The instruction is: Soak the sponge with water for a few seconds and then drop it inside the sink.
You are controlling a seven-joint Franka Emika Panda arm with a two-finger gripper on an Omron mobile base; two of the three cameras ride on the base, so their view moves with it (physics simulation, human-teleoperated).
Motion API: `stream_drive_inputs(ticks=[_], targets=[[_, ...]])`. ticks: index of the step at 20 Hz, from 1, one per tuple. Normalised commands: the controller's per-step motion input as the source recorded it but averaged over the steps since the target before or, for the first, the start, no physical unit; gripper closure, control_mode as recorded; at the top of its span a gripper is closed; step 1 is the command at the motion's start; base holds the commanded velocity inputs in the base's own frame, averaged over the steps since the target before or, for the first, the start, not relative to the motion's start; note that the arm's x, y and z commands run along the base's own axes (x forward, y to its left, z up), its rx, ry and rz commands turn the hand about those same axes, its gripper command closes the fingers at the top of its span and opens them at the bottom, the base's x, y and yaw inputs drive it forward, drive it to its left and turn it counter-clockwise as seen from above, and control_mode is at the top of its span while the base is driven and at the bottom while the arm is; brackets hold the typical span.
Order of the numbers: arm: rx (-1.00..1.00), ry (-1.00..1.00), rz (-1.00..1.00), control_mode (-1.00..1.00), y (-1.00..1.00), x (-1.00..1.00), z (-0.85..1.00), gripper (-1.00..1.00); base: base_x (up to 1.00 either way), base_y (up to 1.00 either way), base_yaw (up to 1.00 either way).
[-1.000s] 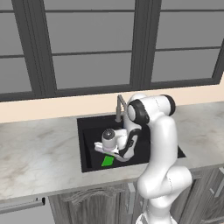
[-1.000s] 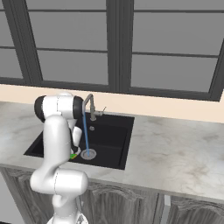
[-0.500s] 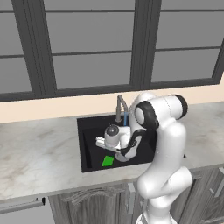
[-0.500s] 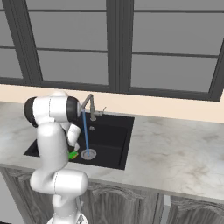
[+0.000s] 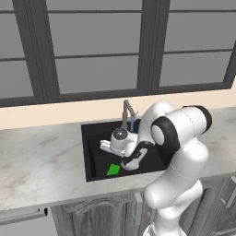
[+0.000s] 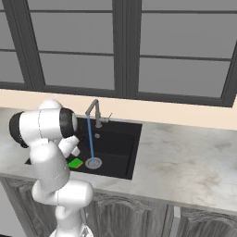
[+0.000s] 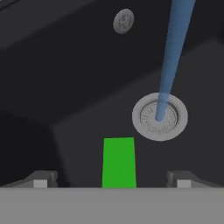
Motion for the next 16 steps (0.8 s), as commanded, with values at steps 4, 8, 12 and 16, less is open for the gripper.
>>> stream_drive_inputs(ticks=[4,8,12,16], targets=[[0.00,0.06,0.00,-1.00,0.13,0.00,0.92,-1.00,0.00,0.00,0.00],[0.00,0.06,0.00,-1.00,0.03,0.00,0.93,-1.00,0.00,0.00,0.00],[0.00,0.06,0.00,-1.00,0.07,0.00,0.87,-1.00,0.00,0.00,0.00],[0.00,0.09,0.02,-1.00,0.10,0.00,0.83,-1.00,0.00,0.00,0.00]])
